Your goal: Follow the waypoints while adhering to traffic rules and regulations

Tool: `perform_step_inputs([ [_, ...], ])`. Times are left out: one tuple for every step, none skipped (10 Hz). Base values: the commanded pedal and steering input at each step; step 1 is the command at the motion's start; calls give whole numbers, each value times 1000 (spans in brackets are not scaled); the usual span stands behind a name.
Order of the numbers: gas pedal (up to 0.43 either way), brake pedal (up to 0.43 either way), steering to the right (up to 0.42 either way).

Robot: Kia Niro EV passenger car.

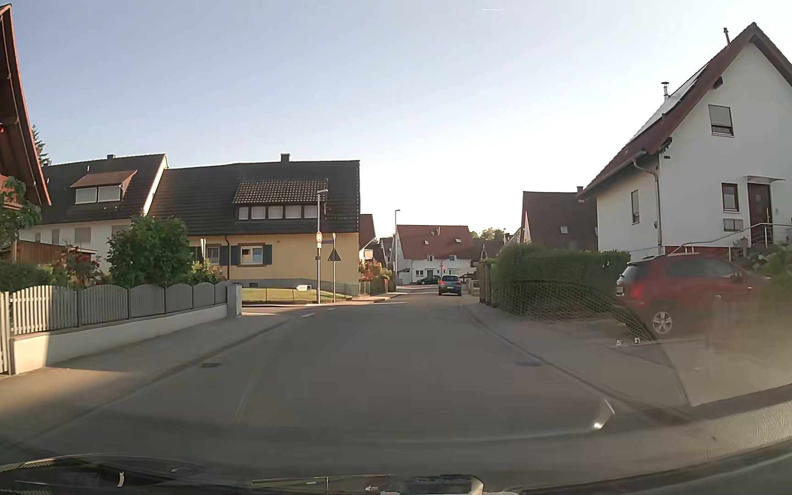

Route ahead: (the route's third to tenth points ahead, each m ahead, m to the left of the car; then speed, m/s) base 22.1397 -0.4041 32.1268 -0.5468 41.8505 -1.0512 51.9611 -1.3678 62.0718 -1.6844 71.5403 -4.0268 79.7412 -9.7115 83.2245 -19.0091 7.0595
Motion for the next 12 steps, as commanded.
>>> perform_step_inputs([
  [8, 0, 6],
  [8, 0, 6],
  [8, 0, 6],
  [8, 0, 6],
  [8, 0, 6],
  [8, 0, 6],
  [8, 0, 6],
  [8, 0, 6],
  [8, 0, 6],
  [8, 0, 7],
  [8, 0, 7],
  [8, 0, 7],
])
